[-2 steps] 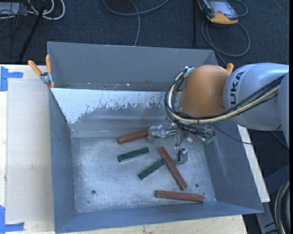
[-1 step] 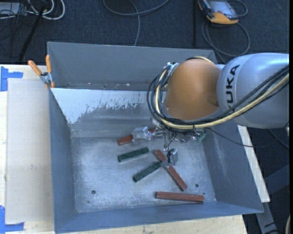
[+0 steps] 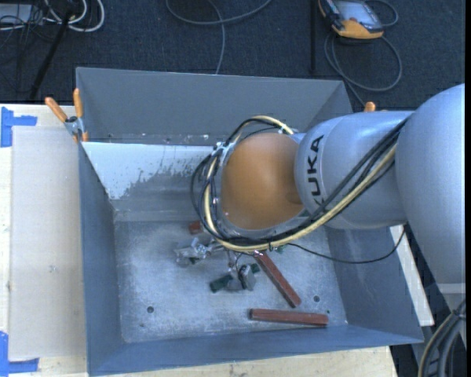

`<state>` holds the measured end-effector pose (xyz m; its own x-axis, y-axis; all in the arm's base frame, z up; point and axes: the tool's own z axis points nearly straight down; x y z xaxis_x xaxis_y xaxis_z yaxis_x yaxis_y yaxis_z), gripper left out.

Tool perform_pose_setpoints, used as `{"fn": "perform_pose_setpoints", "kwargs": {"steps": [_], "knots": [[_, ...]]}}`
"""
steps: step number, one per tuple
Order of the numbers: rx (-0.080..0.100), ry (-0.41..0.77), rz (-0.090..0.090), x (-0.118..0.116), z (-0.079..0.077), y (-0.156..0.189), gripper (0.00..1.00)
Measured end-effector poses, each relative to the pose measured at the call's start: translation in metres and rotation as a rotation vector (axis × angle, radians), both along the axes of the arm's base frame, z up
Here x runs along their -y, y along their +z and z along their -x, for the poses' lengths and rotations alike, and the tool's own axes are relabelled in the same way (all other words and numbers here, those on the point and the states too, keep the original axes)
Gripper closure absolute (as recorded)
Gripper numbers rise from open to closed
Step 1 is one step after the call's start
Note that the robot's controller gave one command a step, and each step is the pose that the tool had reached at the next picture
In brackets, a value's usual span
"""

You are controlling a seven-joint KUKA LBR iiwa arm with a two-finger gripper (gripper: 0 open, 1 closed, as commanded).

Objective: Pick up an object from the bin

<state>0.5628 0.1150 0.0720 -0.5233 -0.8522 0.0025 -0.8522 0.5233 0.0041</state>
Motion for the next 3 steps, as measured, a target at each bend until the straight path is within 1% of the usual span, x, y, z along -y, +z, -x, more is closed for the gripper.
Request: {"fn": "perform_pose_setpoints", "kwargs": {"steps": [1,2,3], "knots": [[-0.001,-0.04,0.003,0.052,0.037,-0.003,0.0],[0.004,-0.033,-0.001,0.048,0.036,-0.002,1.0],[0.012,-0.051,-0.001,0.076,0.043,0.21,1.0]]}}
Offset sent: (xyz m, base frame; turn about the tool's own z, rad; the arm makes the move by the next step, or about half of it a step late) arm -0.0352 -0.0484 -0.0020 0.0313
